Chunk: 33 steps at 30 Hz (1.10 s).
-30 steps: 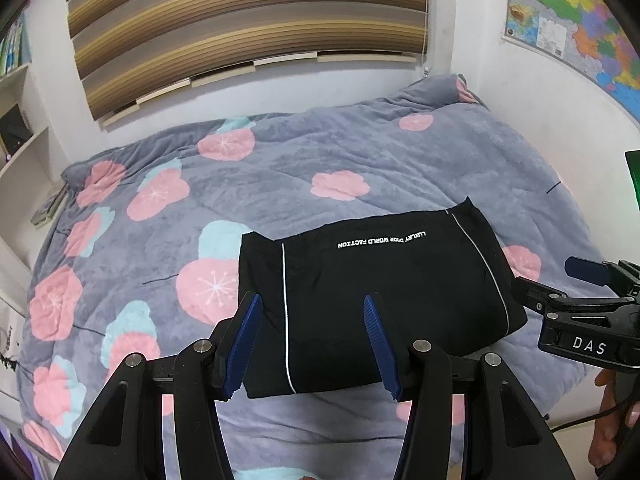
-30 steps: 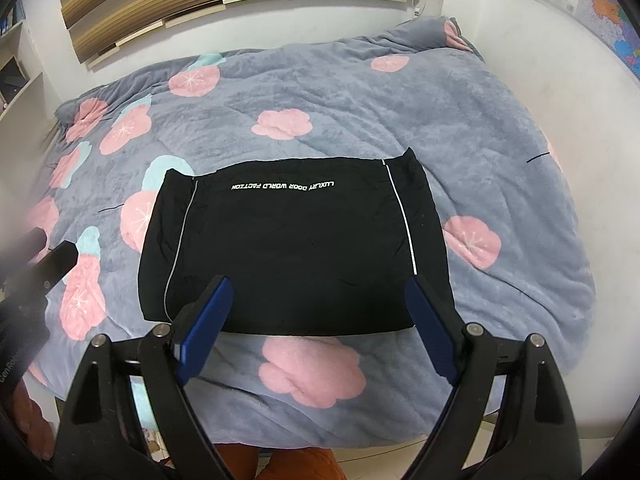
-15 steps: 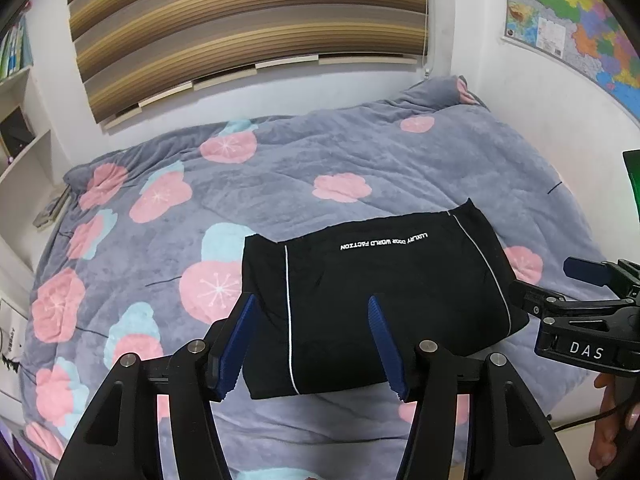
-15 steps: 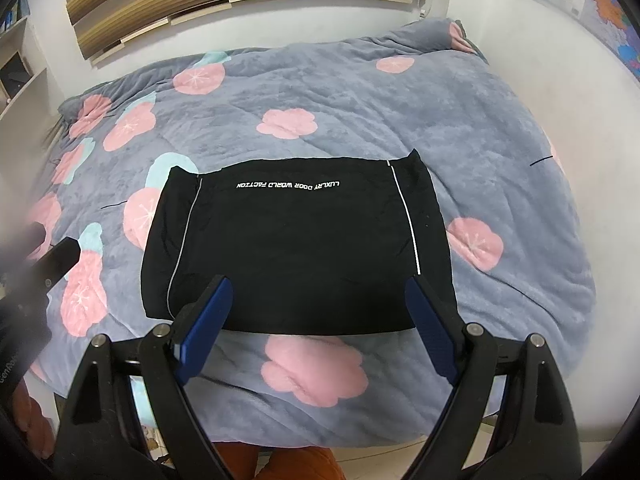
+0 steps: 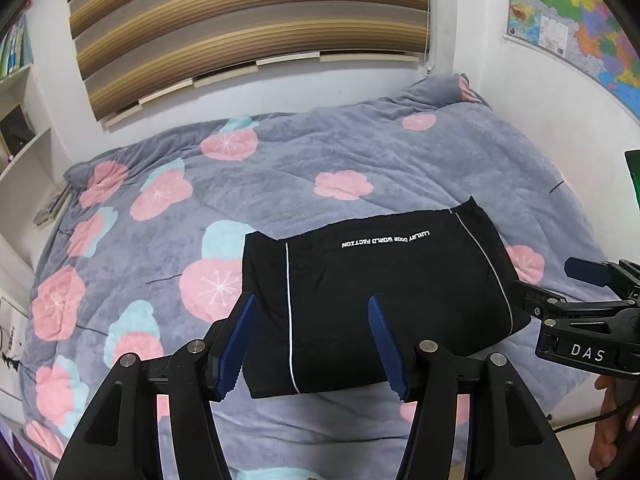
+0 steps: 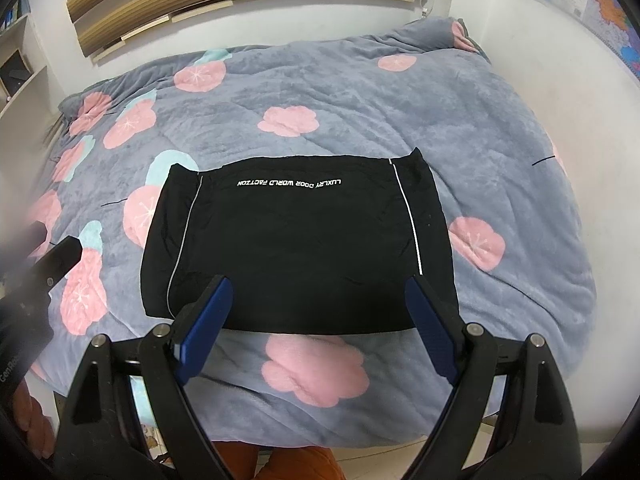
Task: Fold large clothes
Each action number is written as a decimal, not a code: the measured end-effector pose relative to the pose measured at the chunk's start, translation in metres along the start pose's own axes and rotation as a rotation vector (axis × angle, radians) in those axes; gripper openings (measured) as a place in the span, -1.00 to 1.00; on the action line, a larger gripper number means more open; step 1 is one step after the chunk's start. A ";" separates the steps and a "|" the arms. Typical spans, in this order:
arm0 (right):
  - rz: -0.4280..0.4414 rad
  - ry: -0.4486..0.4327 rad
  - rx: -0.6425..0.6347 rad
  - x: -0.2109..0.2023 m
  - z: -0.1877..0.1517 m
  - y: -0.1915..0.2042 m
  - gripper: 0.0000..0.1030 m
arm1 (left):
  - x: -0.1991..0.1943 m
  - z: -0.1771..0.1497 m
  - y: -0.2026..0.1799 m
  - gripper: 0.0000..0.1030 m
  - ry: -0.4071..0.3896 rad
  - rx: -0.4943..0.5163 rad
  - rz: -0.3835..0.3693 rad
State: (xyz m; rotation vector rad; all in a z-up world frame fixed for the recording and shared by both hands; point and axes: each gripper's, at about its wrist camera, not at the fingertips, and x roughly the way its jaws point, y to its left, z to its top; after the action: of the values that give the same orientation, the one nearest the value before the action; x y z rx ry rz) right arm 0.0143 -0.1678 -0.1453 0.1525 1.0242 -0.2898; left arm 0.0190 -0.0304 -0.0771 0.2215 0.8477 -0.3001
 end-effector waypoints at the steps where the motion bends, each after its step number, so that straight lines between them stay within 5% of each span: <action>1: -0.002 -0.001 0.000 0.000 0.000 0.001 0.67 | 0.000 0.000 0.000 0.15 0.001 -0.001 0.000; 33: 0.019 0.018 -0.028 0.006 0.000 -0.001 0.67 | 0.005 -0.008 0.015 0.16 0.029 -0.029 0.000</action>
State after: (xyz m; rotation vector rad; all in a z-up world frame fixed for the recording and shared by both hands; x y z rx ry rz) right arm 0.0168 -0.1695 -0.1510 0.1392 1.0439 -0.2570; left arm 0.0215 -0.0150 -0.0851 0.1988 0.8800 -0.2850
